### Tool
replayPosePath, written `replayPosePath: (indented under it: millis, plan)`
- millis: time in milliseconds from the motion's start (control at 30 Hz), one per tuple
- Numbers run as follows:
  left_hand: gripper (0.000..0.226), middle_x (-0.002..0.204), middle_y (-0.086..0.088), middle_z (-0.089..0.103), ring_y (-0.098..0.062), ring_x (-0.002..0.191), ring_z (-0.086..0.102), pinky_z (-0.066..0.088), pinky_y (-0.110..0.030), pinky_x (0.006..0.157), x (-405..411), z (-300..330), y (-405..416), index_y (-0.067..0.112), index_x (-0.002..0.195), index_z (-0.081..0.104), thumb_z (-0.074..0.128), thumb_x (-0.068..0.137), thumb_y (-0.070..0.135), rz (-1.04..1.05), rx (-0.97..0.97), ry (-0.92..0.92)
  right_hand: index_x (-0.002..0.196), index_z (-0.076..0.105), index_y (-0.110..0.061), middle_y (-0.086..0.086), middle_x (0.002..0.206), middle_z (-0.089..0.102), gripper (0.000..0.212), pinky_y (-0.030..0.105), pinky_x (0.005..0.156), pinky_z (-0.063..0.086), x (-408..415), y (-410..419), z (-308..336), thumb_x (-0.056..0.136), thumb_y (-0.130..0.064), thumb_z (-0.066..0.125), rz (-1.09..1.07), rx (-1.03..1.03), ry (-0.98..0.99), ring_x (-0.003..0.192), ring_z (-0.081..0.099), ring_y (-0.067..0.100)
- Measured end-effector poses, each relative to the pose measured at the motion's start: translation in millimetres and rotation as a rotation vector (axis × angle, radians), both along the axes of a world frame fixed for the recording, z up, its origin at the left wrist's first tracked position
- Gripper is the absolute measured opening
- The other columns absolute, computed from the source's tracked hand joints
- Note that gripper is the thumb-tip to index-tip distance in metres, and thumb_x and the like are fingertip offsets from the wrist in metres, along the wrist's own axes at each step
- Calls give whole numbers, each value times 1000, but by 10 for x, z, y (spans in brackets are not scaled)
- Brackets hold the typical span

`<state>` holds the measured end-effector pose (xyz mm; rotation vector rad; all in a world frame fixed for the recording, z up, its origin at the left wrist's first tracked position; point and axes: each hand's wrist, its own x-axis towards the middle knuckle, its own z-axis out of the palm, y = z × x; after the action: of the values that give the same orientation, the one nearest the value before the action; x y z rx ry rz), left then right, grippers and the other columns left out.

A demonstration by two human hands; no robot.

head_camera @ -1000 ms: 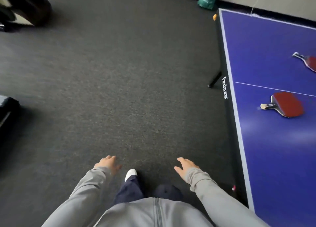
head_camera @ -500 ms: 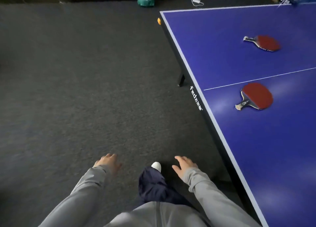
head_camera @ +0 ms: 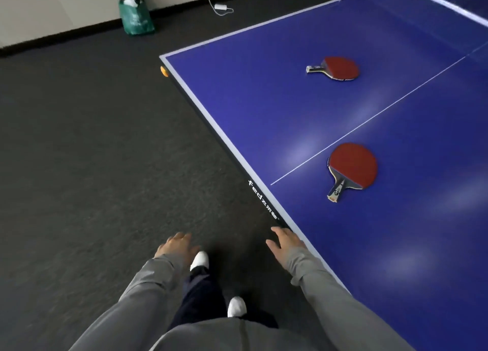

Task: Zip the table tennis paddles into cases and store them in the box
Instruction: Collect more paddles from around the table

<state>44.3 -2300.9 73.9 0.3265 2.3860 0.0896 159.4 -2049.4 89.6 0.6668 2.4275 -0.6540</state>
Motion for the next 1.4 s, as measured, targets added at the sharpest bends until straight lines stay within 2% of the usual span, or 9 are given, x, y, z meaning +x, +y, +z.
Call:
replayPosePath:
  millis: [167, 367, 467, 633, 833, 967, 1200, 1300, 1400]
  plan:
    - [55, 148, 1, 35, -22, 136, 32, 29, -36, 108, -901, 87, 701, 24, 142, 34, 42, 93, 48, -165, 155, 78, 137, 38, -16, 6, 137, 44, 47, 35, 107, 34, -545, 272, -1, 95, -36, 43, -213, -14, 121, 129, 37, 23]
    - [53, 147, 4, 37, -19, 136, 34, 29, -36, 109, -1794, 196, 1331, 25, 143, 33, 41, 95, 47, -390, 273, 113, 131, 45, -12, 10, 127, 50, 43, 38, 101, 39, -866, 662, 29, 93, -33, 50, -682, 46, 221, 123, 43, 26]
    - [53, 145, -1, 39, -21, 134, 36, 31, -35, 109, -2077, 219, 1572, 21, 142, 35, 43, 95, 43, -451, 310, 79, 126, 49, -6, 14, 121, 54, 42, 40, 96, 43, -887, 869, 34, 91, -28, 56, -960, 88, 323, 114, 49, 29]
    - [47, 142, -3, 45, -21, 129, 43, 34, -31, 106, -2273, 178, 1902, 16, 139, 42, 47, 95, 32, -528, 393, 19, 120, 53, 1, 19, 118, 55, 42, 42, 97, 36, -842, 1188, -57, 87, -23, 63, -1256, 261, 444, 118, 44, 34]
    - [45, 137, -5, 49, -22, 123, 48, 36, -30, 103, -2372, 78, 2274, 15, 137, 44, 50, 95, 28, -513, 411, -3, 123, 50, 0, 22, 123, 52, 56, 48, 95, 36, -858, 1527, -319, 81, -32, 69, -1360, 314, 333, 120, 42, 38]
    - [45, 136, -4, 50, -21, 124, 48, 38, -32, 102, -2408, -3, 2500, 16, 137, 44, 50, 95, 29, -481, 392, -12, 118, 52, 1, 23, 117, 55, 60, 49, 93, 36, -893, 1654, -482, 76, -35, 73, -1399, 314, 314, 116, 46, 40]
    - [43, 131, -6, 54, -21, 120, 52, 39, -31, 101, -2522, -101, 2785, 14, 135, 48, 53, 94, 25, -436, 408, -22, 99, 57, 0, 18, 99, 60, 38, 45, 84, 44, -990, 1768, -562, 71, -20, 74, -1544, 312, 430, 100, 54, 38]
    - [41, 128, -7, 56, -22, 117, 53, 38, -29, 100, -2636, -108, 2953, 12, 133, 50, 54, 93, 23, -422, 422, -27, 91, 55, -3, 12, 89, 58, 33, 38, 73, 42, -1109, 1771, -528, 69, -18, 74, -1605, 326, 494, 88, 55, 36]
    - [37, 125, -10, 59, -24, 113, 57, 39, -29, 98, -2792, -94, 3192, 8, 128, 54, 55, 93, 19, -397, 464, -22, 89, 56, -4, 9, 85, 57, 32, 34, 70, 39, -1258, 1807, -495, 68, -18, 76, -1657, 357, 524, 83, 56, 35]
